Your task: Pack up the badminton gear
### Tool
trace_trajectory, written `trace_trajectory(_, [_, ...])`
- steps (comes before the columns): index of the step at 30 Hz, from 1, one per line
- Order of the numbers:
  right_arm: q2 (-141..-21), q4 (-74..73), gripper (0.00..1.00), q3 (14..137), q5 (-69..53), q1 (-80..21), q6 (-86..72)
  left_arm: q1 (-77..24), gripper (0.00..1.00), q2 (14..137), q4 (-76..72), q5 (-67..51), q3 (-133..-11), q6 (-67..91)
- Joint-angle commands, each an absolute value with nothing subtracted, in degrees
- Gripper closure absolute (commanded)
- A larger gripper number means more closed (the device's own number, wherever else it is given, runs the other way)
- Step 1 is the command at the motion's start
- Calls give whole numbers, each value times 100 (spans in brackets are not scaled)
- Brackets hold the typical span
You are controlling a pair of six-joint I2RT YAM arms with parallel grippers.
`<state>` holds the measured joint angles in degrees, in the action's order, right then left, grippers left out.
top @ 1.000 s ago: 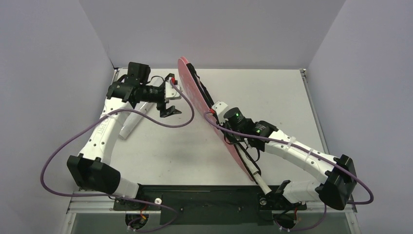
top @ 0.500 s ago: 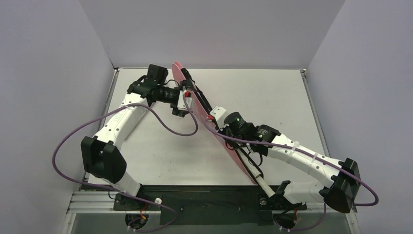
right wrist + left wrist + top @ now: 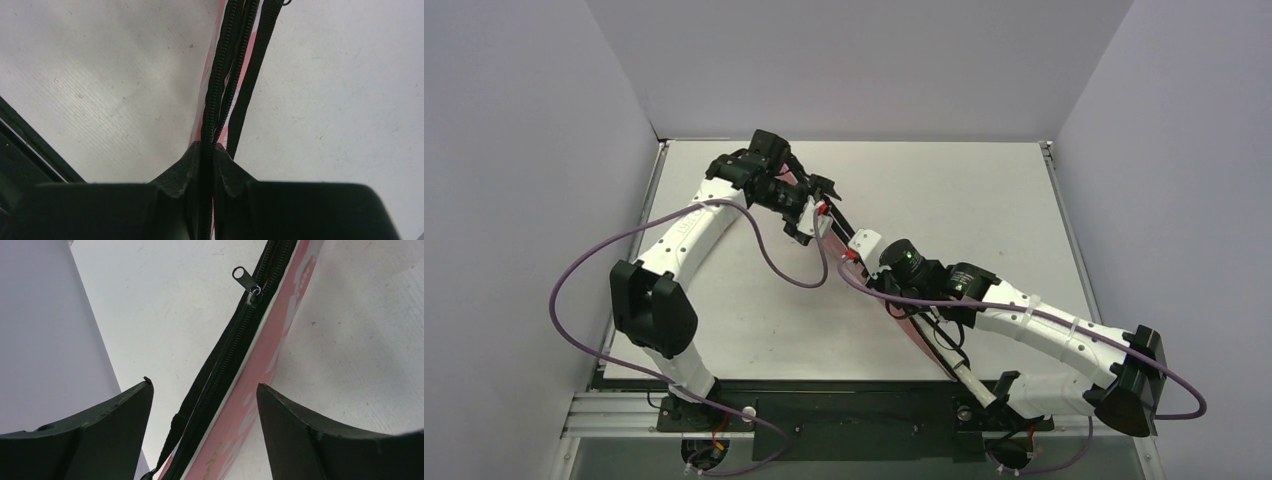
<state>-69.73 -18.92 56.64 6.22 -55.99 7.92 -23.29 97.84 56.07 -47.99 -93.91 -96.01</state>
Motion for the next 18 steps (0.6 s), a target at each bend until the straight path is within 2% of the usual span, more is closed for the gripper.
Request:
trace_trajectory(1, [-6827, -1729, 100, 5833, 931, -5698, 940, -2396, 18, 10028, 6512, -4617, -9851, -10279])
trace_trajectory(5, [-6835, -1731, 100, 5869, 1053, -5753, 957, -2493, 38, 10229, 7038, -4367, -10045, -10590])
trace_trajectory(6, [-6832, -1727, 100, 5874, 1092, -5763, 957, -2508, 46, 10252, 7061, -4337, -10052, -10597])
trace_trajectory(9, [-6829, -1721, 100, 5871, 1166, -5795, 962, -2514, 60, 10286, 7076, -4277, -10048, -10607])
trace_trajectory(11, [-6818, -1715, 100, 5861, 1220, -5810, 959, -2526, 75, 10297, 7034, -4248, -10030, -10598])
trace_trajectory(12, [-6824, -1710, 100, 5853, 1234, -5814, 958, -2533, 88, 10289, 7006, -4224, -10020, -10582])
trace_trajectory(18, [-6844, -1639, 100, 5842, 1349, -5822, 901, -2565, 98, 10071, 6267, -4144, -9642, -10089])
